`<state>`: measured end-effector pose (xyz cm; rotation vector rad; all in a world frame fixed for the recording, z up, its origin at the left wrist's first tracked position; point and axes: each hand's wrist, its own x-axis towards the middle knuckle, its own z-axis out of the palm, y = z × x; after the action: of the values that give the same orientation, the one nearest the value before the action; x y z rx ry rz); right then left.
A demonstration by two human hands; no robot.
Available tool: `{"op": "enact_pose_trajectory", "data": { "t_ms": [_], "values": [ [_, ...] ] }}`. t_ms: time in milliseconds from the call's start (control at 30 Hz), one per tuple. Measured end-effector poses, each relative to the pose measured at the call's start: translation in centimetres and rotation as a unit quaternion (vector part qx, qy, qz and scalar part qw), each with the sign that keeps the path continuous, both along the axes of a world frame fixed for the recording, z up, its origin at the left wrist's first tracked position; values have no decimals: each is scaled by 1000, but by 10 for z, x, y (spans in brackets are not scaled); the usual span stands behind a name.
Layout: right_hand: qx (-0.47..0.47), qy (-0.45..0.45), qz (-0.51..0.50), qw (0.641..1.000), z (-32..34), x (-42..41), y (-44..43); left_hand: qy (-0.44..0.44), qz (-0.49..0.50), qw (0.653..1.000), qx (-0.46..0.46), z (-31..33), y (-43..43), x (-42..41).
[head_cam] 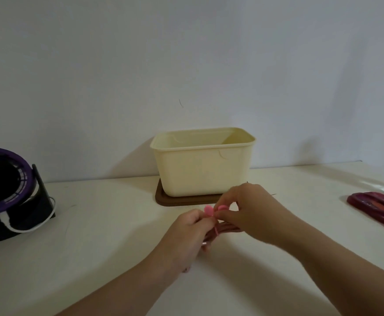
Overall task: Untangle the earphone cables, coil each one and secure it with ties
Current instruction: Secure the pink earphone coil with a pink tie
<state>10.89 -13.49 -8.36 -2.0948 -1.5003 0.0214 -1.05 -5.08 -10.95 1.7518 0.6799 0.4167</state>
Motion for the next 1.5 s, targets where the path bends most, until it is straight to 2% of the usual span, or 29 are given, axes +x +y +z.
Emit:
{"op": "enact_pose_trajectory", "data": {
  "t_ms": [133,233,433,633,733,867,900,1033,1233,1400,1433,1500],
  "values": [
    [74,-155,-16,985,-12,-8,9,-22,55,991,-117,-4,7,1],
    [153,-195,26,968,-19,-3,10,-35,64,983,-171,-6,10,1],
    [173,-142,101,970,-22,0,11,-77,68,973,-205,-8,17,0],
    [163,5,106,981,-22,5,7,-99,34,970,-221,-12,25,0],
    [162,0,106,981,-20,6,7,-97,37,973,-208,-11,26,-1],
    [157,-48,131,978,-19,7,9,-64,23,983,-169,-6,27,-3],
    [157,-39,133,978,-19,8,9,-67,10,985,-159,-5,28,-4],
    [145,92,147,974,-12,6,7,-56,-54,992,-98,0,29,-5],
    [161,134,83,974,-9,5,5,-101,-85,984,-118,7,27,-5],
    [164,193,55,966,-9,3,7,-49,-58,995,61,4,25,-6],
    [167,210,51,962,-9,3,8,-47,-52,994,81,4,25,-6],
    [178,236,45,954,-8,2,8,-67,-50,995,47,4,23,-7]
  ]
}}
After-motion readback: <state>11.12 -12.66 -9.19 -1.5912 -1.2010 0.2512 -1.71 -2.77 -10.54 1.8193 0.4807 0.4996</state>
